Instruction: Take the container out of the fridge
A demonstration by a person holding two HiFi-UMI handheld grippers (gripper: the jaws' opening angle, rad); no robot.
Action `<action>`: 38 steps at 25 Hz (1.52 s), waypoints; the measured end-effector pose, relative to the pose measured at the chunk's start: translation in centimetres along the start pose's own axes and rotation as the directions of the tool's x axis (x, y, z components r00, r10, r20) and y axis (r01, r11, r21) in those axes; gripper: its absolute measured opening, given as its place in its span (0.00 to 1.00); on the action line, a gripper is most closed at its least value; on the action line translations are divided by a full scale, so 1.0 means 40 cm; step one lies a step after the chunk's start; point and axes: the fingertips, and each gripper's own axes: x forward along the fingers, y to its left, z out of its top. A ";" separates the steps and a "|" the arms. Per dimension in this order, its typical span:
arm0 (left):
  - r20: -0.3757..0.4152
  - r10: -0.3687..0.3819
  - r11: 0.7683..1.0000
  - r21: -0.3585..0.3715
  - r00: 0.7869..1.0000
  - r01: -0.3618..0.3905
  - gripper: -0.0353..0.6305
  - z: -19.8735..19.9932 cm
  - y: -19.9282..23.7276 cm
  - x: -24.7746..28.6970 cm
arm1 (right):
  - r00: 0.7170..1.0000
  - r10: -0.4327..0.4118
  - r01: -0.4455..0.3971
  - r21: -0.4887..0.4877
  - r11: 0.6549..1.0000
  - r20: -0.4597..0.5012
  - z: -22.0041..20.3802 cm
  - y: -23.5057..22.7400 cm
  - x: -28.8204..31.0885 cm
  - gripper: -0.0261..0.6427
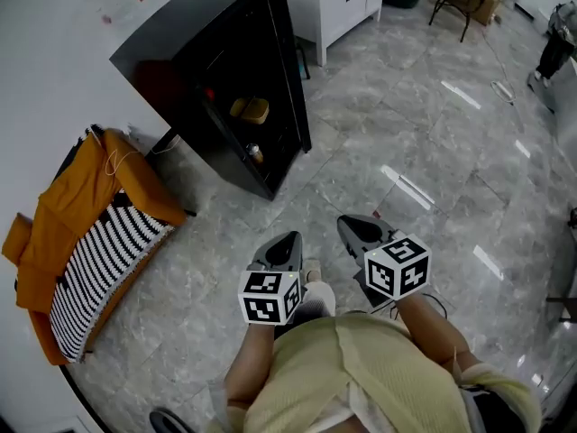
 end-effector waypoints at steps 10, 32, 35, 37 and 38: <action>-0.031 -0.037 0.999 0.019 0.999 0.038 0.09 0.084 0.114 0.087 | 0.999 -0.017 0.017 -0.006 1.000 -0.027 0.080 -0.023 0.151 0.08; -0.034 -0.055 0.997 0.061 0.998 0.057 0.09 0.158 0.289 0.179 | 0.996 -0.025 0.017 -0.094 0.995 -0.083 0.166 -0.008 0.364 0.08; -0.018 -0.051 0.996 0.066 0.999 0.052 0.09 0.170 0.299 0.178 | 0.996 -0.017 0.008 -0.101 0.995 -0.084 0.174 -0.004 0.385 0.08; -0.018 -0.041 0.997 0.064 0.999 0.042 0.09 0.172 0.313 0.182 | 0.996 -0.006 -0.002 -0.103 0.995 -0.086 0.177 -0.003 0.404 0.08; -0.020 -0.035 0.997 0.065 0.999 0.036 0.09 0.172 0.321 0.186 | 0.996 -0.001 -0.008 -0.103 0.995 -0.088 0.180 -0.004 0.414 0.08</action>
